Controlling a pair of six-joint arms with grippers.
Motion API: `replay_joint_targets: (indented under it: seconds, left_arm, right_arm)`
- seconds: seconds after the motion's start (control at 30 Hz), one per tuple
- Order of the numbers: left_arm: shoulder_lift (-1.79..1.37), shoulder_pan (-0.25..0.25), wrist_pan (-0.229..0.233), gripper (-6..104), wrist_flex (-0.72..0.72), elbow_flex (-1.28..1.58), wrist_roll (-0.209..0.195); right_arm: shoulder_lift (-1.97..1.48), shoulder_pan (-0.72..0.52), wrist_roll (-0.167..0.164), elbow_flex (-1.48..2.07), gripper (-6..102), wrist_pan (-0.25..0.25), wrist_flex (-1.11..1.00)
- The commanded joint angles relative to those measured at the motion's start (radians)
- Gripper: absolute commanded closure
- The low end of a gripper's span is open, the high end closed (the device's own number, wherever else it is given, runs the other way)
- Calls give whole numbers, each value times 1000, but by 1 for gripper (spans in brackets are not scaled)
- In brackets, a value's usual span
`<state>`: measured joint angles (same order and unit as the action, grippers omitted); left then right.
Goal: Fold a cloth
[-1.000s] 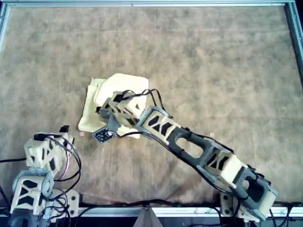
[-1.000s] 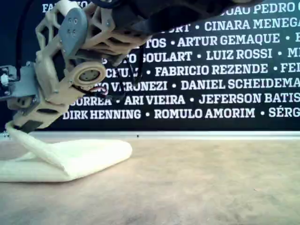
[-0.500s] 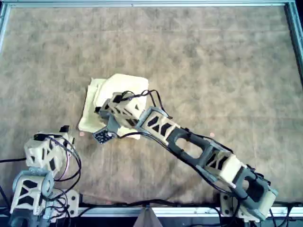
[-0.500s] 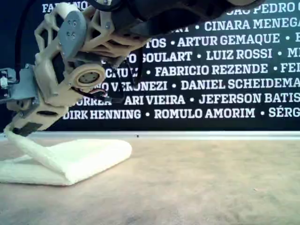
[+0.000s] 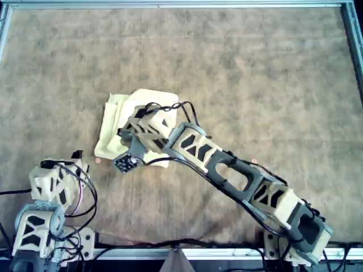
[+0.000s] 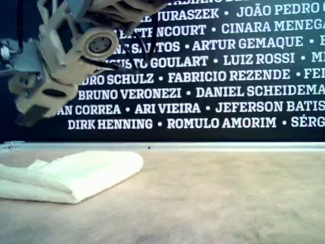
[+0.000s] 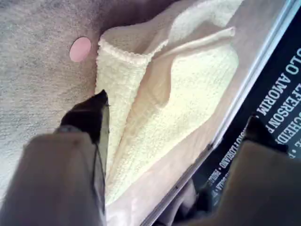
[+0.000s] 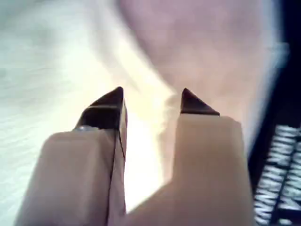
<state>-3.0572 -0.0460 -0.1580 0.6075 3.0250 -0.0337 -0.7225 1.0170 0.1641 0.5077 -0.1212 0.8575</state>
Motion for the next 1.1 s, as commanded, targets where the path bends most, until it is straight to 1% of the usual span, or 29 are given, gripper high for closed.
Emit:
replay_joint_targets:
  seconds: [0.0,0.07,0.17,0.23,0.27,0.33,0.37,0.53,0.63,0.7,0.73,0.83,0.97,1.07]
  left_arm:
    - [-5,17,2,-2,-3,-18,-3]
    - [-5,17,2,-2,-3,-18,-3]
    - [-5,17,2,-2,-3,-18,-3]
    - [-5,17,2,-2,-3,-18,-3]
    - [-5,17,2,-2,-3,-18,-3]
    - [-5,17,2,-2,-3,-18,-3]
    - [-5,17,2,-2,-3,-18,-3]
    - [-5,17,2,-2,-3,-18,-3]
    - [-5,17,2,-2,-3,-18,-3]
    - [-5,17,2,-2,-3,-18,-3]
    - [-5,17,2,-2,-3,-18,-3]
    - [-5,17,2,-2,-3,-18,-3]
    - [-5,17,2,-2,-3,-18,-5]
    - [-5,17,2,-2,-3,-18,-5]
  right_arm:
    - [-247,-12,5,-66,57,-9,227]
    - [-296,0,6,-66,64,-5,379]
    - [-356,2,6,-66,76,2,523]
    - [-428,2,6,-35,84,3,545]
    - [-477,3,6,6,88,-8,545]
    - [-589,5,6,126,93,-9,543]
    - [-646,3,6,199,94,3,541]
    - [-988,-28,3,600,94,8,488]
    - [-1233,-121,3,841,94,8,439]
    - [-1399,-219,2,1009,94,8,433]
    - [-1480,-270,-9,1098,94,8,430]
    - [-1692,-403,-14,1308,94,6,423]
    - [-1970,-551,-14,1534,94,6,351]
    - [-2210,-640,-14,1634,94,6,282]
